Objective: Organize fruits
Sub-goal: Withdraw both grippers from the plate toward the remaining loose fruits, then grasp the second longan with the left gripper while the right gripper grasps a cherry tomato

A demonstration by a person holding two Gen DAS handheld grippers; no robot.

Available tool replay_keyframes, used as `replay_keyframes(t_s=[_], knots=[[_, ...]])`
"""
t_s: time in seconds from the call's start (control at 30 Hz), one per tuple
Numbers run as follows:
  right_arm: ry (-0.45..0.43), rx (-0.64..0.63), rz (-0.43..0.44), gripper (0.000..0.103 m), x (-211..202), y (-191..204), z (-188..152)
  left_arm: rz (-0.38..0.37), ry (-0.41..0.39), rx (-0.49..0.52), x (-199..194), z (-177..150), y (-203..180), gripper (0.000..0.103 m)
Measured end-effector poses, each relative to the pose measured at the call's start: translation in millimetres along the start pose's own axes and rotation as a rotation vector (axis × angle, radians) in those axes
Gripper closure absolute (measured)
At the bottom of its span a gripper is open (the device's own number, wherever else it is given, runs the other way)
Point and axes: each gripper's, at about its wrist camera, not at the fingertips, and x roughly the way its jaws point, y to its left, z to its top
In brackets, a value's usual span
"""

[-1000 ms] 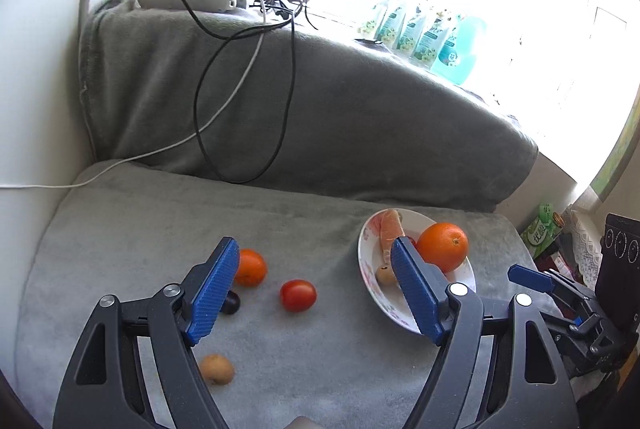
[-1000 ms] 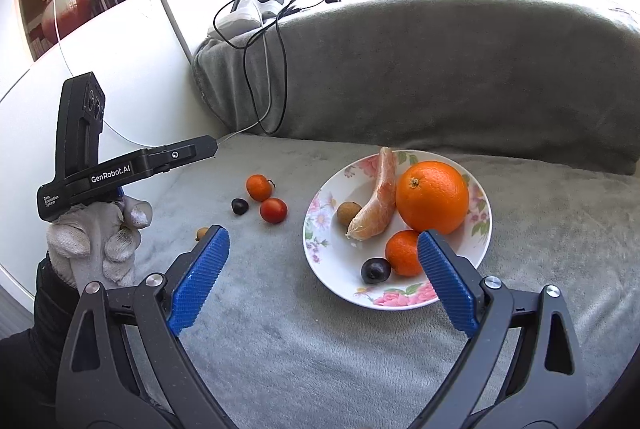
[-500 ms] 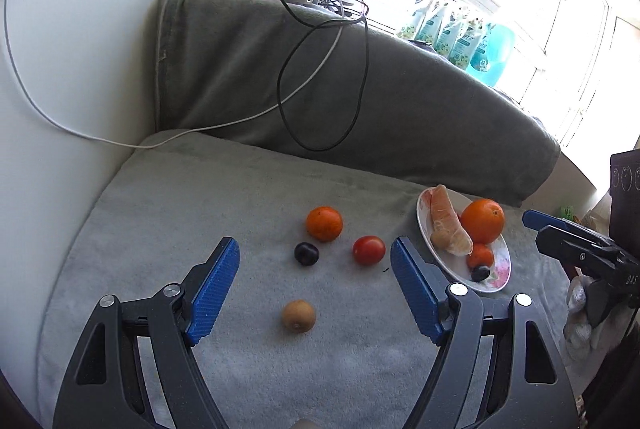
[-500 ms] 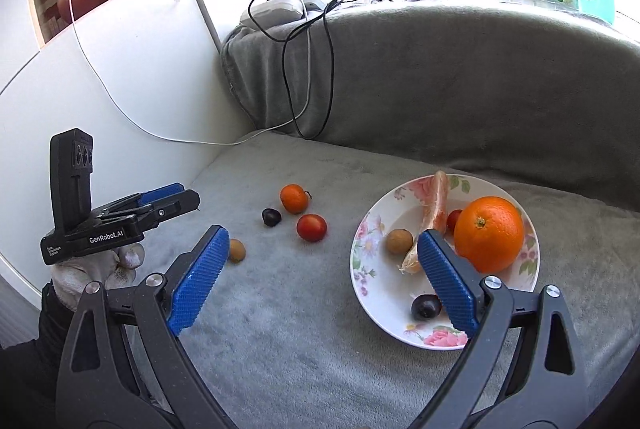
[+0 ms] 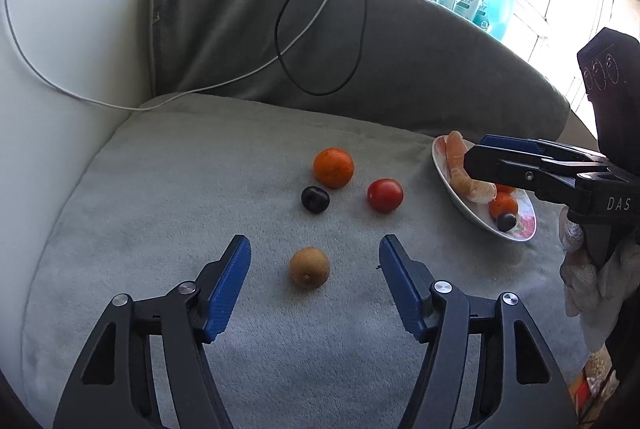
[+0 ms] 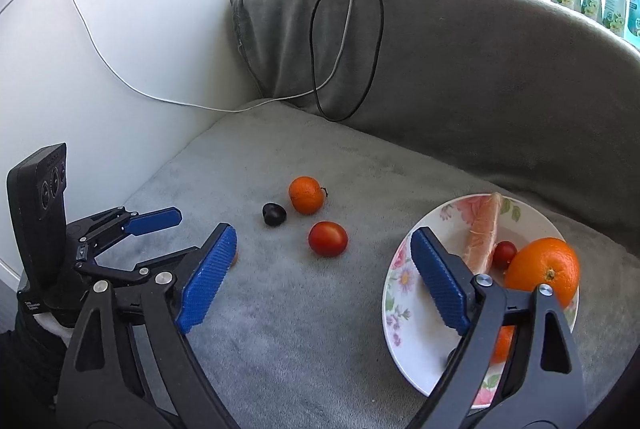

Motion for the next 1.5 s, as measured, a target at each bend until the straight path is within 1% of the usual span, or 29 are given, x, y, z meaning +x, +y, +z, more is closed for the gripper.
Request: replay_keyframes(t_s=[0.1,0.17,0.23,0.3,0.37,0.4,0.47,0.5,0.57,0.63,0.73,0.93,1.0,1.07,1.1,1.13,1.33,1.5], knots=[[0.033,-0.011,-0.003,0.026,16,1,2,-0.004,0.021,0.003,7,-4,2,0.044],[0.055,-0.022,-0.004,0.035,27,2,2,-0.005,0.032,0.001,10,-6,3,0.047],[0.078,-0.037,-0.007,0.041,36,5,2,-0.007,0.042,-0.002,14,-7,5,0.05],[0.094,-0.058,-0.016,0.042,44,9,2,-0.008,0.049,0.0,16,-8,5,0.053],[0.109,-0.084,-0.028,0.043,52,13,1,-0.009,0.056,0.002,18,-9,5,0.059],[0.115,-0.095,-0.033,0.044,55,15,1,-0.009,0.059,0.003,19,-10,5,0.06],[0.134,-0.108,-0.038,0.053,61,17,0,-0.01,0.062,0.0,20,-11,5,0.064],[0.141,-0.113,-0.041,0.054,64,17,0,-0.012,0.064,-0.004,21,-11,6,0.065],[0.15,-0.122,-0.057,0.055,69,17,-1,-0.017,0.067,-0.013,22,-11,7,0.069],[0.159,-0.129,-0.072,0.055,74,17,-1,-0.02,0.074,-0.015,23,-11,7,0.07],[0.166,-0.14,-0.099,0.055,79,17,0,-0.025,0.086,-0.015,27,-11,7,0.075],[0.185,-0.156,-0.146,0.056,86,19,-1,-0.031,0.091,-0.023,28,-11,9,0.078],[0.195,-0.161,-0.166,0.059,90,18,-1,-0.031,0.092,-0.025,28,-11,10,0.078],[0.202,-0.165,-0.187,0.066,93,17,-1,-0.033,0.092,-0.027,29,-10,9,0.078],[0.204,-0.166,-0.193,0.067,93,16,-1,-0.033,0.092,-0.028,28,-10,9,0.078],[0.206,-0.166,-0.194,0.069,94,15,-1,-0.033,0.091,-0.03,28,-11,10,0.079],[0.203,-0.172,-0.205,0.069,94,18,-2,-0.034,0.089,-0.036,25,-11,9,0.079],[0.169,-0.139,-0.161,0.069,82,19,-2,-0.035,0.082,-0.051,22,-10,11,0.079]])
